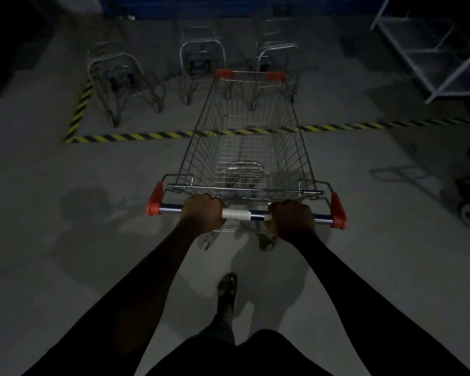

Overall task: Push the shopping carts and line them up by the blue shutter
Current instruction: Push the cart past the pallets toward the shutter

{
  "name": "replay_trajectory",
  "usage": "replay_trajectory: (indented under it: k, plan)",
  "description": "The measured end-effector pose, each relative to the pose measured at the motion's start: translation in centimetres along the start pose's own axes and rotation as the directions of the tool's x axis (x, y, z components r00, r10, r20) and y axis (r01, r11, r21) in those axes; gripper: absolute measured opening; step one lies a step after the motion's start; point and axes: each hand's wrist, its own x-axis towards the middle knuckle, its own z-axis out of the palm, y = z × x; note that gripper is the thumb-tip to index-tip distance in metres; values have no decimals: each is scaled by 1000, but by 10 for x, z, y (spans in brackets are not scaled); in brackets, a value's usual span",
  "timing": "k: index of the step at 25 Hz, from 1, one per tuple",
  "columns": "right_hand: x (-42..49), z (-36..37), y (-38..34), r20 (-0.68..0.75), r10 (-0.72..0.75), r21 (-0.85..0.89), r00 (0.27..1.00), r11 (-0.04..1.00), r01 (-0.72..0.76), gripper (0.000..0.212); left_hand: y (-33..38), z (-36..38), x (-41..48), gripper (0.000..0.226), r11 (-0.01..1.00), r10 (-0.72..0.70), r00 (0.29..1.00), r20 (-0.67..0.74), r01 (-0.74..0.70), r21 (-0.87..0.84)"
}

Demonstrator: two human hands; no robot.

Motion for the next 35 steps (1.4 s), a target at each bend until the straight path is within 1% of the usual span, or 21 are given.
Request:
replay_trajectory:
  k: [2,4,7,11,14,19,20,21,23,25,27,29,30,34,35]
  plan:
    - [24,7,24,-100,38,12,994,999,-37,24,5,-7,40,27,999,43,999,-11,-43,-10]
    - [46,10,46,-157,81,36,984,996,-77,22,11,-13,77,28,995,93,995,-19,-94,-31]
    - [77,22,77,-210,150,23,966,989,-148,24,20,-20,131,29,988,150,988,-32,-151,-29]
    - [115,32,115,-234,178,35,956,984,-175,18,31,-26,193,28,984,175,983,-53,-176,-18]
    - [145,39,151,-317,213,32,924,976,-214,20,46,-33,245,30,979,202,978,-44,-201,28]
    - [213,61,230,-472,162,12,866,984,-178,18,75,-50,353,32,972,233,971,-60,-231,28]
    - [233,62,249,-474,159,19,866,985,-171,18,82,-55,378,32,973,232,971,-59,-231,22]
    - [249,62,267,-446,165,29,880,985,-170,18,88,-58,401,32,974,228,972,-59,-228,10]
    - [278,60,303,-358,169,44,918,985,-165,21,101,-67,444,32,975,223,972,-79,-224,3]
    - [303,61,336,-304,184,101,935,982,-160,26,113,-73,484,31,973,229,966,-120,-230,4]
    - [328,70,363,-307,219,152,926,972,-179,26,123,-76,520,28,970,243,958,-152,-242,25]
    - [356,78,389,-295,225,169,928,969,-181,17,132,-80,557,26,963,269,950,-157,-267,33]
    - [369,84,401,-294,230,165,928,968,-188,16,135,-82,576,25,957,290,942,-171,-289,34]
    - [416,93,448,-307,234,147,922,969,-197,18,147,-87,645,18,925,377,886,-270,-374,65]
    - [434,94,462,-292,249,141,923,966,-216,21,150,-87,665,17,918,393,866,-309,-387,84]
